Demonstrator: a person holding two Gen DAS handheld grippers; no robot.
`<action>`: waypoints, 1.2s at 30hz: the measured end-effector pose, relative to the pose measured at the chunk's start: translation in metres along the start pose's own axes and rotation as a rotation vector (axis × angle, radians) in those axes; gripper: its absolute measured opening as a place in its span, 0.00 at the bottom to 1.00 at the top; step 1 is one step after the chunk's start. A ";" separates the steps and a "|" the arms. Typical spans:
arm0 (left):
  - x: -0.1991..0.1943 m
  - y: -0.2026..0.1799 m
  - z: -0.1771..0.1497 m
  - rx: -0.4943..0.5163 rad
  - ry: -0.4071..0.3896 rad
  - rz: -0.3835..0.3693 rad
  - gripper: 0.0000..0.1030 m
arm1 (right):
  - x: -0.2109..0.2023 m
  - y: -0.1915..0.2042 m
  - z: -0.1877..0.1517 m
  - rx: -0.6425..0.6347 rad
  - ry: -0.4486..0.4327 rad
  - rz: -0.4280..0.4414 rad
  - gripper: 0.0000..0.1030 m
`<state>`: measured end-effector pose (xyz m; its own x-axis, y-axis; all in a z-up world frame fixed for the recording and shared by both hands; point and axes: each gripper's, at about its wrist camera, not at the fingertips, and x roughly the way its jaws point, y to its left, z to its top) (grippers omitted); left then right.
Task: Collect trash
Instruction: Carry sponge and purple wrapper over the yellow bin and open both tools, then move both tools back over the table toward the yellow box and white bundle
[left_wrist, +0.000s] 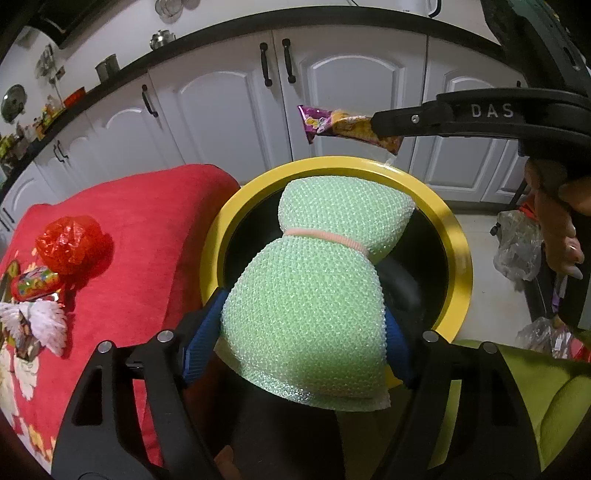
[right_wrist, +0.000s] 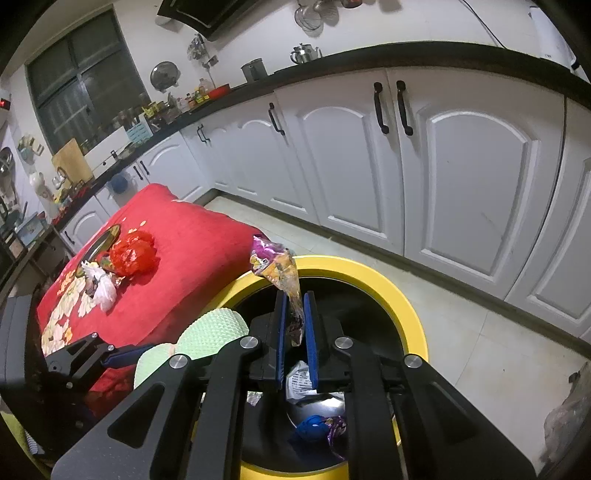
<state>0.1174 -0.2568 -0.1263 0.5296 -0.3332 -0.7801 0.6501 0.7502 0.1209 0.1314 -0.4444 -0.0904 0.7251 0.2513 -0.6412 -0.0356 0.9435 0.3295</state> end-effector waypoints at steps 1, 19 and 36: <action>0.001 0.000 0.000 -0.002 0.001 0.002 0.68 | 0.000 -0.001 0.000 0.002 0.000 -0.001 0.11; -0.015 0.020 -0.003 -0.125 -0.042 0.037 0.89 | -0.007 0.000 0.003 0.013 -0.022 -0.008 0.39; -0.055 0.051 -0.004 -0.226 -0.138 0.112 0.89 | -0.018 0.024 0.006 -0.035 -0.044 0.016 0.45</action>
<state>0.1195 -0.1975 -0.0799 0.6705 -0.3042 -0.6766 0.4537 0.8898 0.0496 0.1220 -0.4281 -0.0667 0.7537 0.2578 -0.6046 -0.0710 0.9464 0.3150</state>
